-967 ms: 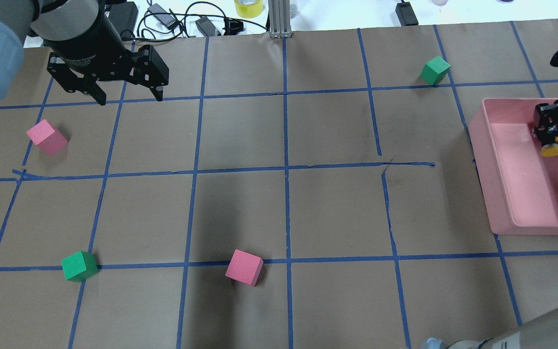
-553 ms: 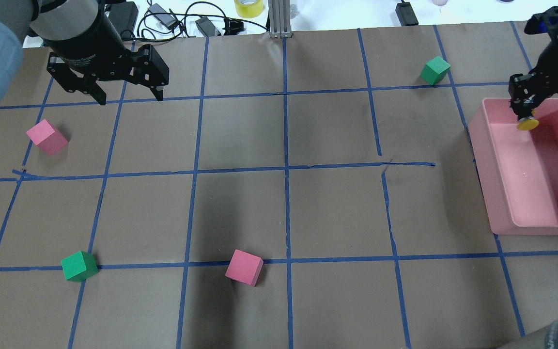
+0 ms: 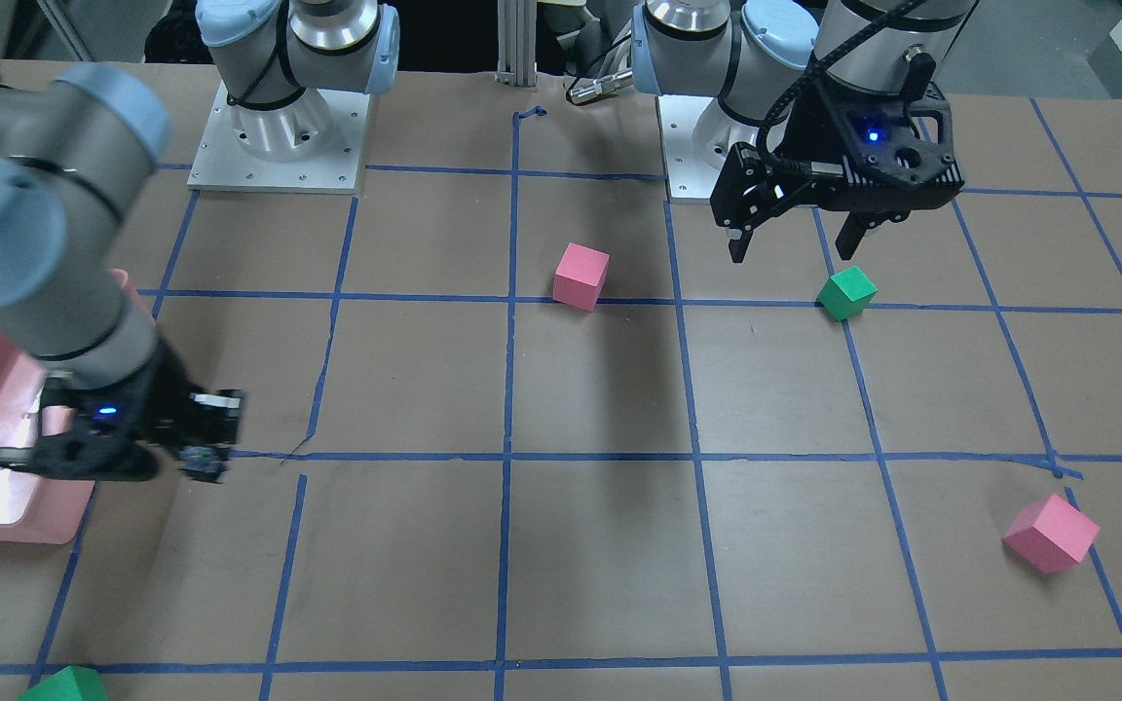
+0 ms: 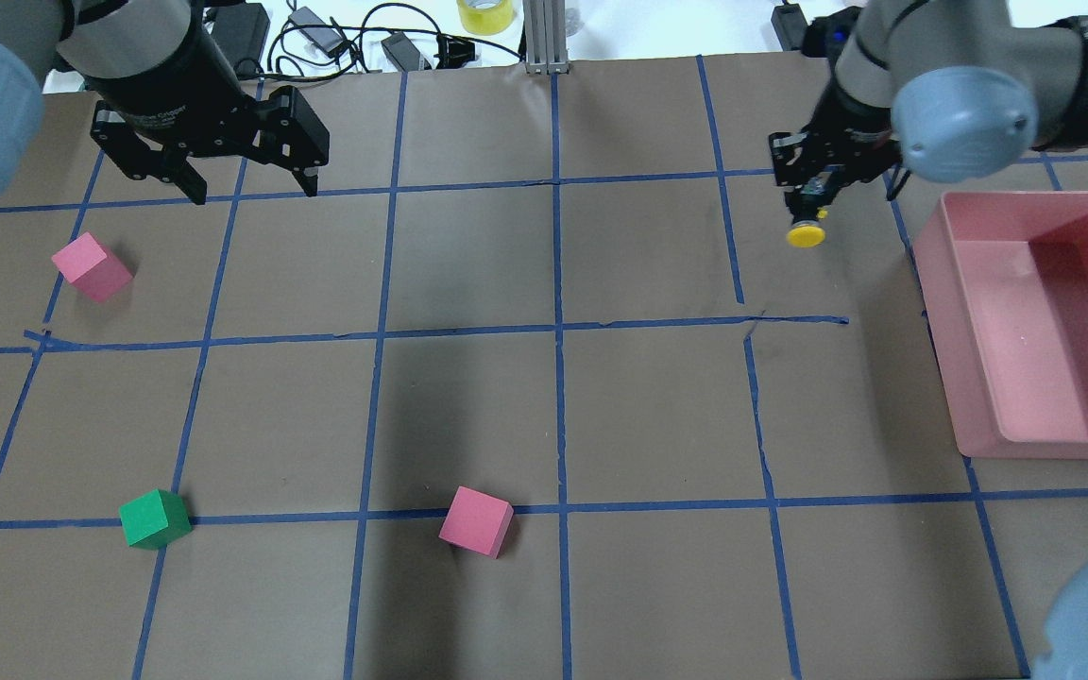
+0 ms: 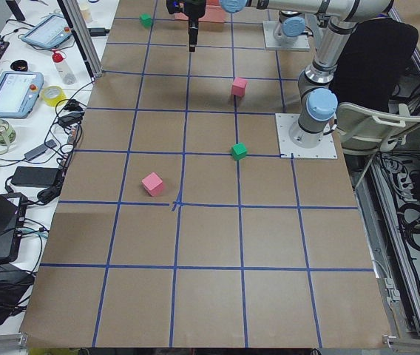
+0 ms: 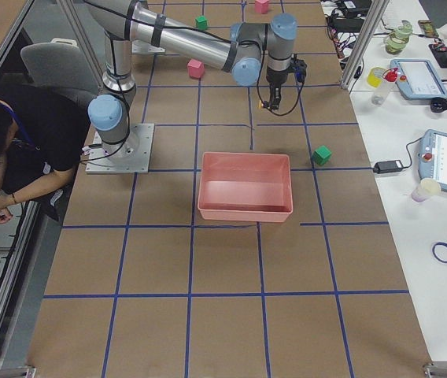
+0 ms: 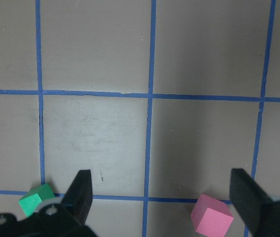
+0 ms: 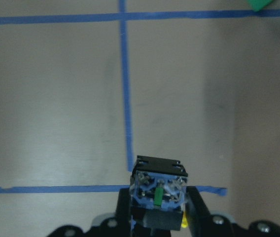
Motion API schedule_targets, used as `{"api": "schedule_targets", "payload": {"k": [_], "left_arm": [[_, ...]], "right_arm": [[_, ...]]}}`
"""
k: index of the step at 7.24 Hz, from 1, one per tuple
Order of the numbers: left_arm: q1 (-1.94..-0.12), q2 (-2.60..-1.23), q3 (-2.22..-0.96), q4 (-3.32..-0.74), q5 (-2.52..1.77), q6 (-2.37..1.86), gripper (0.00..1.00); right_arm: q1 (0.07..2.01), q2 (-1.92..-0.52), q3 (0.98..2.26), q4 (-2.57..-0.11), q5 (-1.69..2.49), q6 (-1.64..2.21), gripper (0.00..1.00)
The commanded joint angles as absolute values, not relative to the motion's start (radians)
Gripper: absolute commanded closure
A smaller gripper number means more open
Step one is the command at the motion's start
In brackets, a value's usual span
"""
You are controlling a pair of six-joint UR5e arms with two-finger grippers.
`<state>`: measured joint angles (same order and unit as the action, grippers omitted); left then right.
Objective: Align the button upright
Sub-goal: 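Lift the push-button out of the bin and carry it toward table center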
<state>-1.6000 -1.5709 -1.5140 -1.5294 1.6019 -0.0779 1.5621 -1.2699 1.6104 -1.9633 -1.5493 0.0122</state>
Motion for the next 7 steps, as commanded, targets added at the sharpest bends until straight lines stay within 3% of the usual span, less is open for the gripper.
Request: {"api": "schedule_targets", "payload": {"k": [1, 4, 7], "left_arm": [[-1.600, -1.571, -1.514, -1.529, 1.603, -0.078, 0.00], [-1.598, -1.572, -1.514, -1.529, 1.601, -0.078, 0.00], [-1.600, -1.571, -1.514, -1.529, 1.603, -0.078, 0.00]], "right_arm": [[1.811, -1.208, 1.621, -2.047, -1.542, 0.261, 1.00], [1.942, -1.076, 1.628, -2.222, -1.542, 0.302, 1.00], [1.957, -1.031, 1.629, -2.266, -1.540, 0.322, 1.00]]}}
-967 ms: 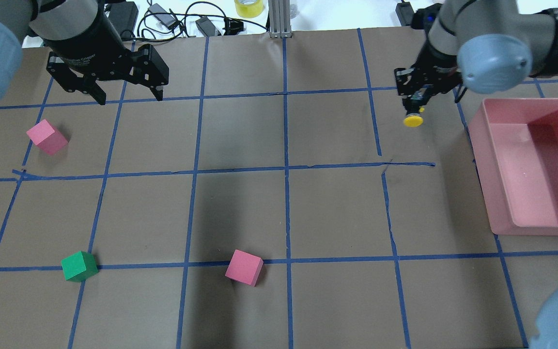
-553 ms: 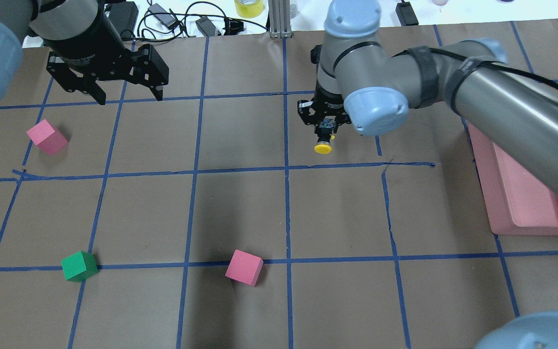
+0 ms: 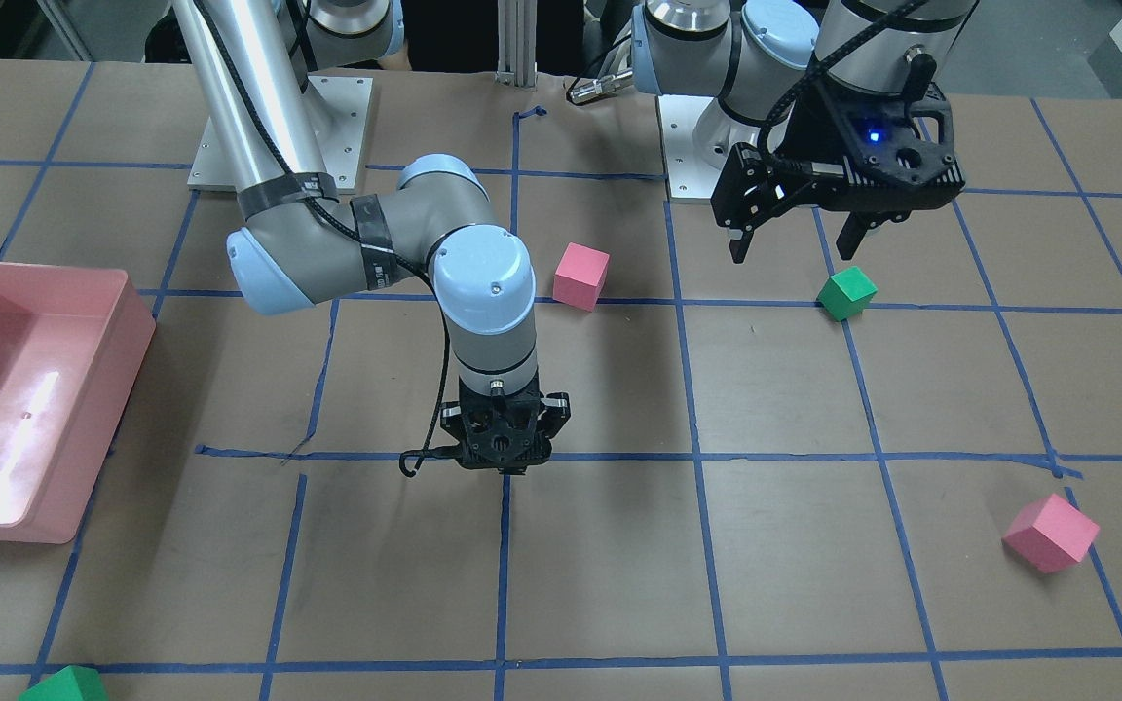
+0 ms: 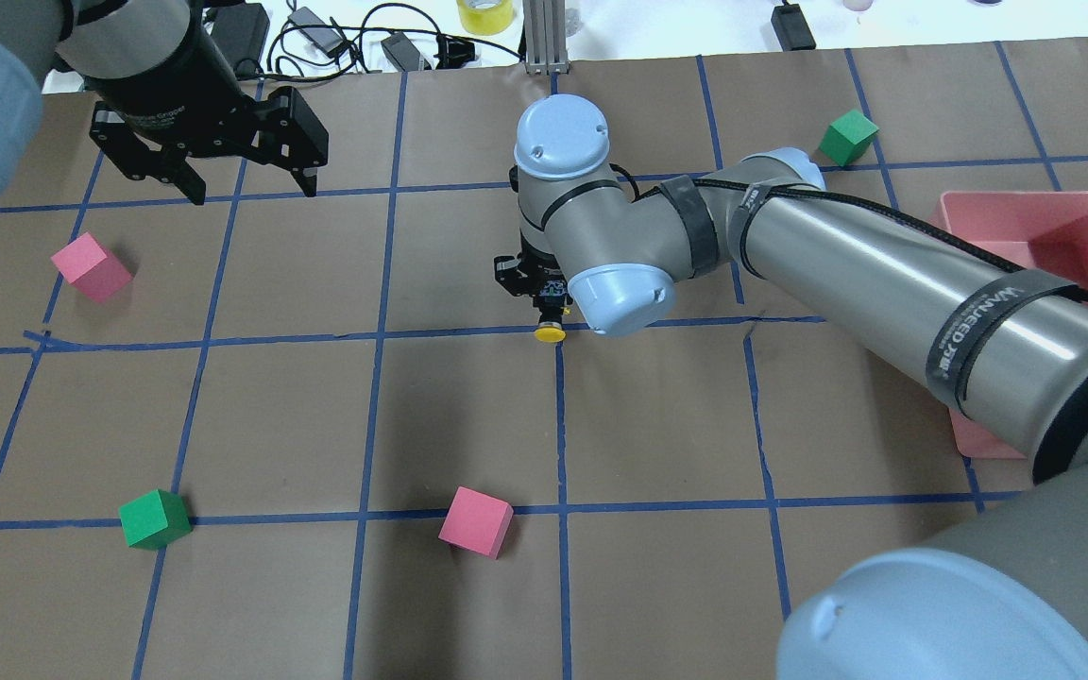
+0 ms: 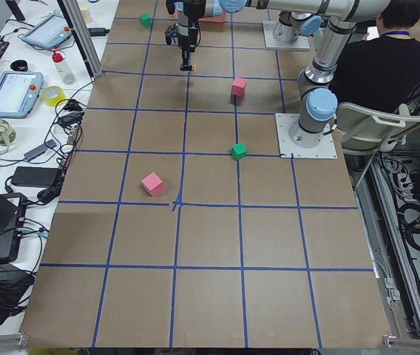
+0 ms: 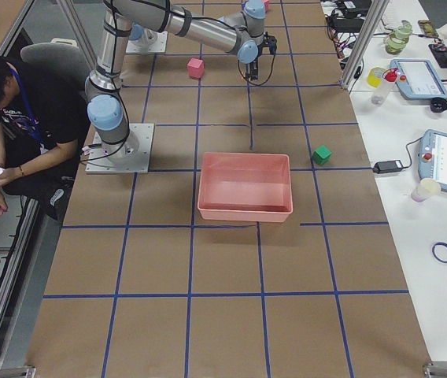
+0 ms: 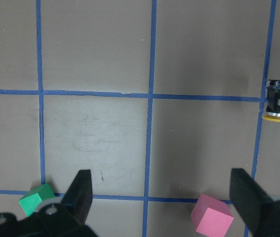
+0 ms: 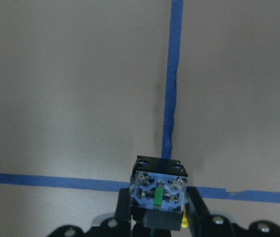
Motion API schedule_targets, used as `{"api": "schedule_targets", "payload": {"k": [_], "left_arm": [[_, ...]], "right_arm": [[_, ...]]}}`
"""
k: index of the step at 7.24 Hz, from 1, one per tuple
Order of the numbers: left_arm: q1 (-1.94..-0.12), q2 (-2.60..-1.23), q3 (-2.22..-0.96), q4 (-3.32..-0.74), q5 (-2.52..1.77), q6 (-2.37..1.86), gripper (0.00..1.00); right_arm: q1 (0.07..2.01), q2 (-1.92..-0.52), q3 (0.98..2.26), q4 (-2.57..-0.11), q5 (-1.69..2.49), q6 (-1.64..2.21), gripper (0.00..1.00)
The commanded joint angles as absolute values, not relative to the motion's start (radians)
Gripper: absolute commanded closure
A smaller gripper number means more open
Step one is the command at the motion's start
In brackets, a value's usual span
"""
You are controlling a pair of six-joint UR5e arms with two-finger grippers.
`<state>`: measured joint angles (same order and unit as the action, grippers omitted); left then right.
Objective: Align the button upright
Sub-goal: 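Lower the push-button onto the table and open the right gripper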
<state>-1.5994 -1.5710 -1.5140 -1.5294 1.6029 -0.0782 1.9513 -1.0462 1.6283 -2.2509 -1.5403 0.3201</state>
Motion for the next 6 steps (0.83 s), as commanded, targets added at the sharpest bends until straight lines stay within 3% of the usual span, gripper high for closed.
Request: {"api": "schedule_targets", "payload": {"k": [1, 3, 4, 5, 6], "left_arm": [[-1.598, -1.571, -1.514, -1.529, 1.603, -0.078, 0.00], [-1.598, -1.571, -1.514, -1.529, 1.603, -0.078, 0.00], [-1.598, -1.571, -1.514, -1.529, 1.601, -0.078, 0.00], [-1.600, -1.571, -1.514, -1.529, 1.601, -0.078, 0.00], [-1.598, -1.571, -1.514, -1.529, 1.601, -0.078, 0.00]], "right_arm": [[1.957, -1.026, 1.629, -2.266, -1.539, 0.322, 1.00], [1.957, -1.026, 1.637, -2.266, -1.537, 0.310, 1.00], [1.957, -1.023, 1.649, -2.267, -1.536, 0.301, 0.72], [1.957, -1.025, 1.652, -2.269, -1.536, 0.299, 0.63], [1.957, -1.025, 1.654, -2.267, -1.536, 0.299, 0.48]]}}
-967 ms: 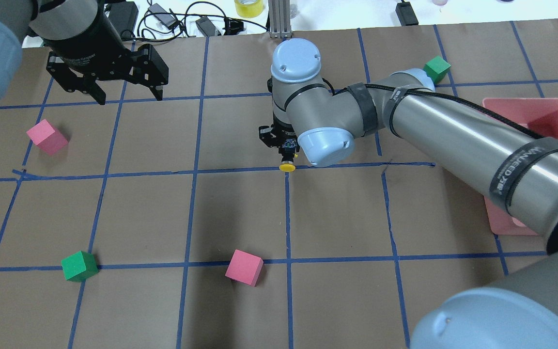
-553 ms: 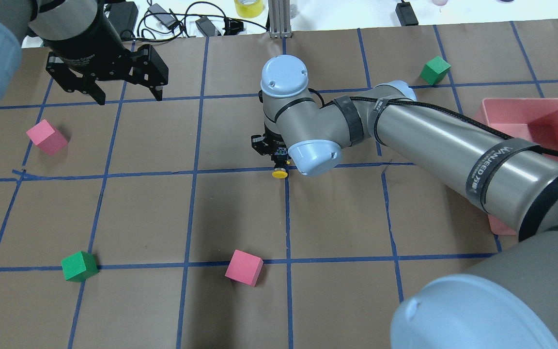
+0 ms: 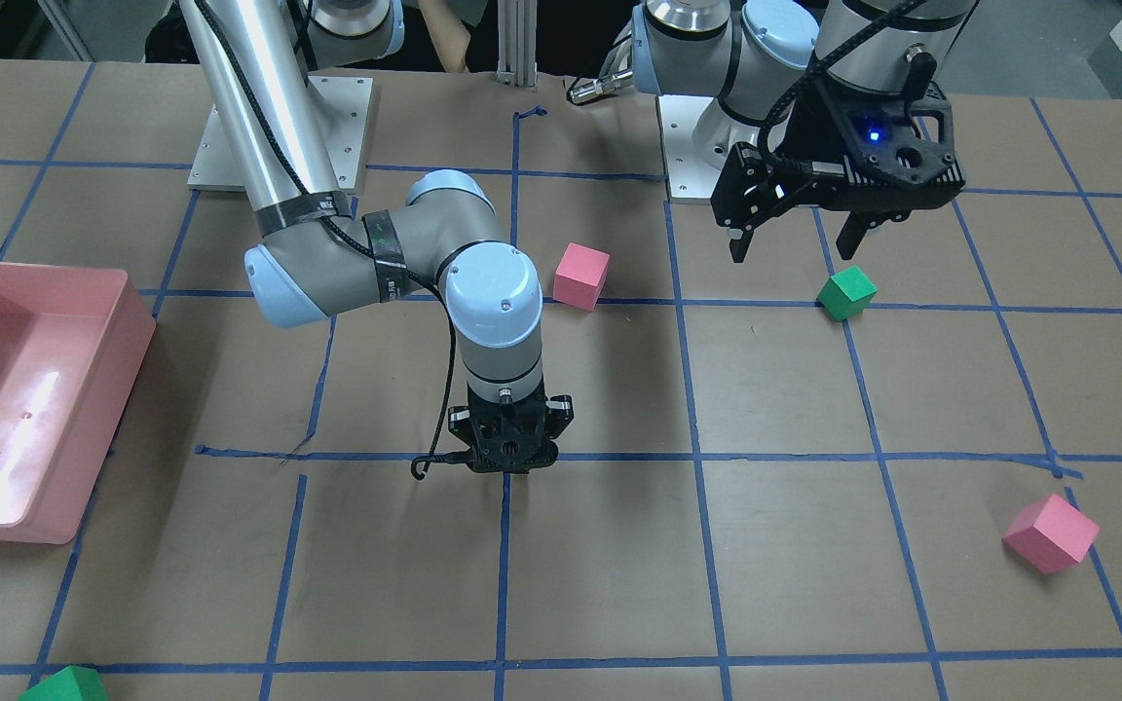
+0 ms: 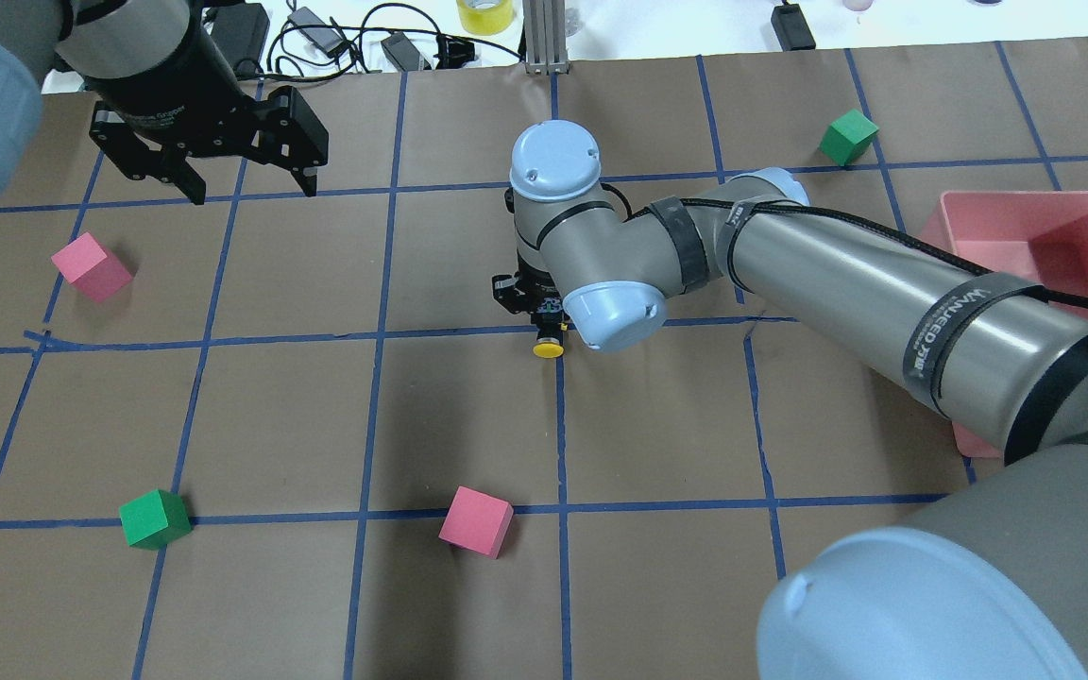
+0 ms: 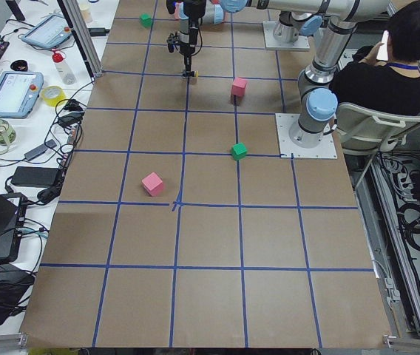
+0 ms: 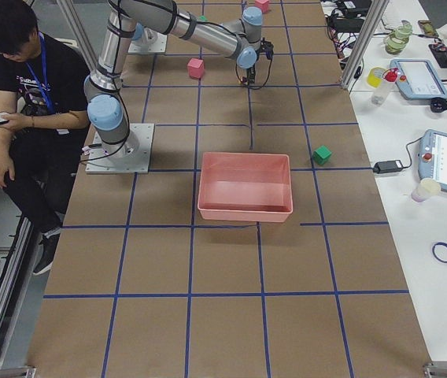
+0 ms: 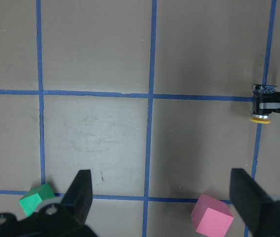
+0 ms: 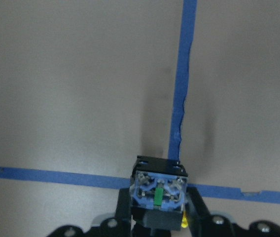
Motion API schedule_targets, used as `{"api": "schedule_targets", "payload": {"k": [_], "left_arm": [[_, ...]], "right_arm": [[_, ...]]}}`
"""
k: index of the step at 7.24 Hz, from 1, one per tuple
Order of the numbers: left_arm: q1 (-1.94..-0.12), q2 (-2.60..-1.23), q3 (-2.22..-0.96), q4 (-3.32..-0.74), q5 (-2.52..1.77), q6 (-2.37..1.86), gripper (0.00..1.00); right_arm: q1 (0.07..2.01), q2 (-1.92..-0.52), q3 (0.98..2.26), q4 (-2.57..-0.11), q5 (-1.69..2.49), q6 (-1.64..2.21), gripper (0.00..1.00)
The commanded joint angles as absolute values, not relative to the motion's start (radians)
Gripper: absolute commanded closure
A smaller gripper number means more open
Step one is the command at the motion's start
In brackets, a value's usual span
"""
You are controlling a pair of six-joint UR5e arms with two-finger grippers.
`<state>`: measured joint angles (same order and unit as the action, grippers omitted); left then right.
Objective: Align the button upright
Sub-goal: 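Lower the push-button onto the table and open the right gripper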
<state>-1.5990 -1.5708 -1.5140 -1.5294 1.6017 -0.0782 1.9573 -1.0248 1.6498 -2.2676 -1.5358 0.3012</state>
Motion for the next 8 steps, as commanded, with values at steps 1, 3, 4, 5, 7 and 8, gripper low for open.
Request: {"api": "schedule_targets", "payload": {"k": [1, 3, 4, 5, 7, 8], "left_arm": [[-1.598, -1.571, -1.514, -1.529, 1.601, -0.078, 0.00], [-1.600, -1.571, -1.514, -1.529, 1.601, -0.078, 0.00], [-1.600, -1.571, -1.514, -1.529, 1.601, -0.078, 0.00], [-1.598, -1.571, -1.514, -1.529, 1.601, -0.078, 0.00], [-1.598, -1.571, -1.514, -1.529, 1.601, -0.078, 0.00], [-1.598, -1.571, -1.514, -1.529, 1.601, -0.078, 0.00]], "right_arm": [[1.957, -1.029, 1.655, -2.267, -1.536, 0.298, 0.23], [1.957, -1.064, 1.654, -2.253, -1.534, 0.261, 0.00], [1.938, -1.096, 1.648, -2.234, -1.535, 0.247, 0.00], [1.906, -1.148, 1.643, -2.153, -1.539, 0.236, 0.00], [1.712, -1.285, 1.632, -1.917, -1.552, 0.122, 0.00], [1.601, -1.348, 1.606, -1.801, -1.548, 0.027, 0.00]]}}
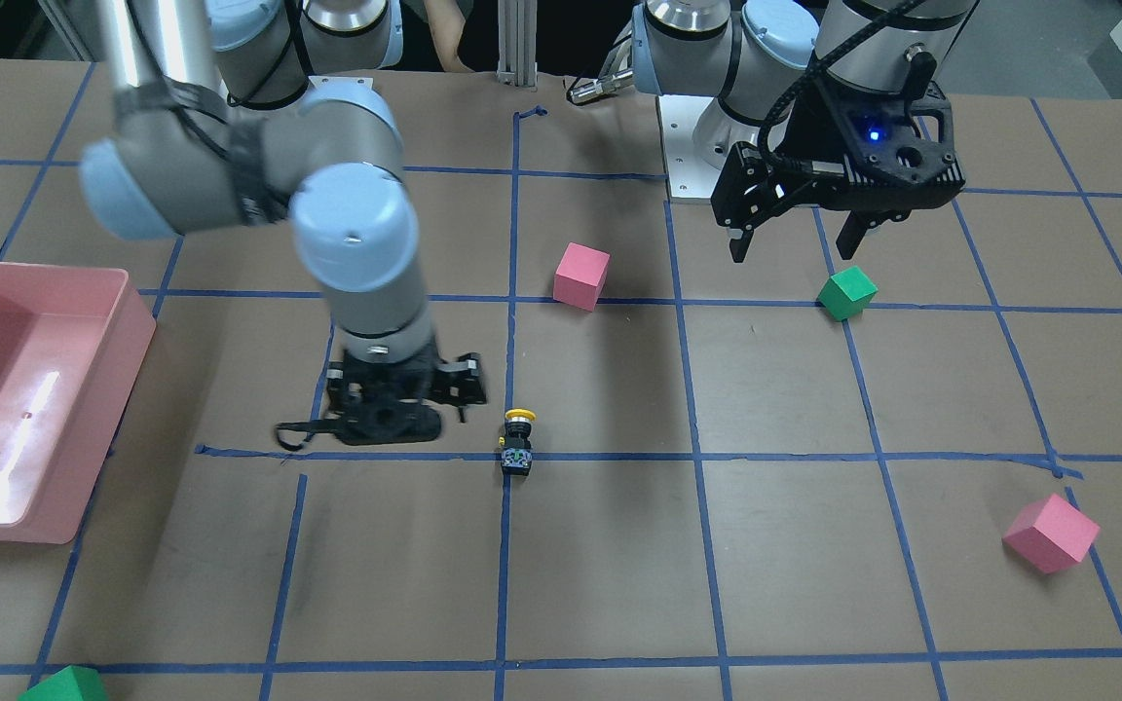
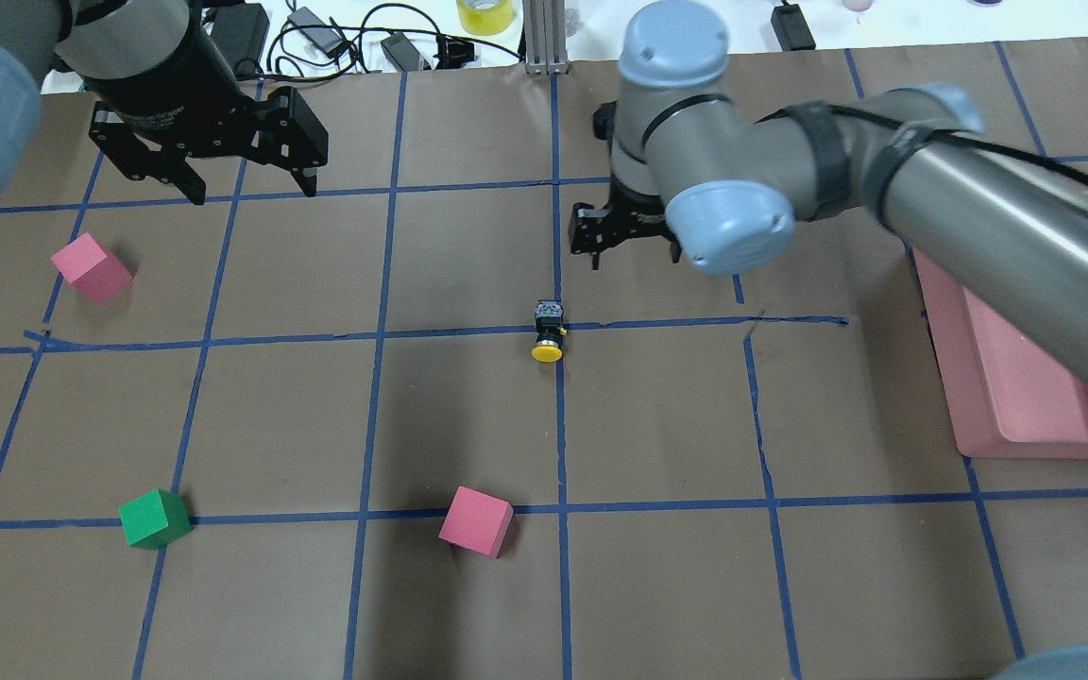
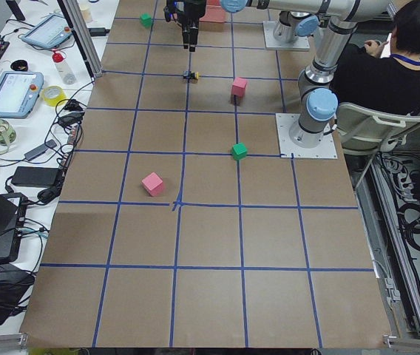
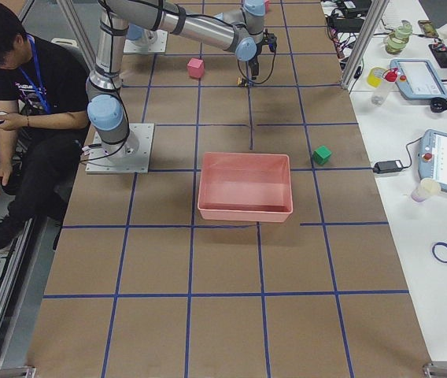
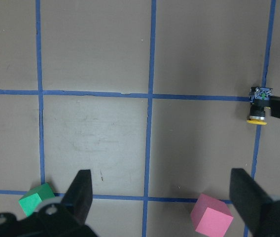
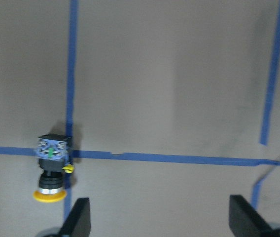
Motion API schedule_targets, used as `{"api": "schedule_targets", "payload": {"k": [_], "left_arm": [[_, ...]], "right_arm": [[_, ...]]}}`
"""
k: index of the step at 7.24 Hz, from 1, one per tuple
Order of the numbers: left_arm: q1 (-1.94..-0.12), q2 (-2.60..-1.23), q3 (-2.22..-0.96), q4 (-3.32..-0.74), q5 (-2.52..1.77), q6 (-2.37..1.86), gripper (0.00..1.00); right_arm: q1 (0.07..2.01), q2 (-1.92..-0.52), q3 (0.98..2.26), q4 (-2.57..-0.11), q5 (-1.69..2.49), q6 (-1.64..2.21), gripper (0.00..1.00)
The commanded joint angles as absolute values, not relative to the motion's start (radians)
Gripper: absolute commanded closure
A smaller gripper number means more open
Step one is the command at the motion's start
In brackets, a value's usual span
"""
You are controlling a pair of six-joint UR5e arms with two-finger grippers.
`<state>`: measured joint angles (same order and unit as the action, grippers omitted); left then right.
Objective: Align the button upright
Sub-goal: 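Lower the push-button onto the table and open the right gripper, then raise the right gripper away while the left gripper reaches toward the push-button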
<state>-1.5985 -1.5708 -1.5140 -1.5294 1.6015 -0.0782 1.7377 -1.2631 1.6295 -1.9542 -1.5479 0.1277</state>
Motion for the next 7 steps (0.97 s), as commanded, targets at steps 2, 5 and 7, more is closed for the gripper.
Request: {"api": "schedule_targets", "payload": {"k": [2, 5, 7], "left_arm": [[-1.598, -1.571, -1.514, -1.529, 1.601, -0.078, 0.00], [-1.598, -1.572, -1.517, -1.529, 1.601, -0.080, 0.00], [-1.601, -1.578, -1.539, -1.532, 1.605, -0.078, 0.00]], "right_arm": [[1.514, -1.443, 1.454, -1.507, -1.555, -0.046, 0.00], [1.534, -1.534, 1.387, -1.333, -1.589, -0.020, 0.00], [1.574, -1.540, 1.402, -1.351, -1.589, -0.008, 0.00]]}}
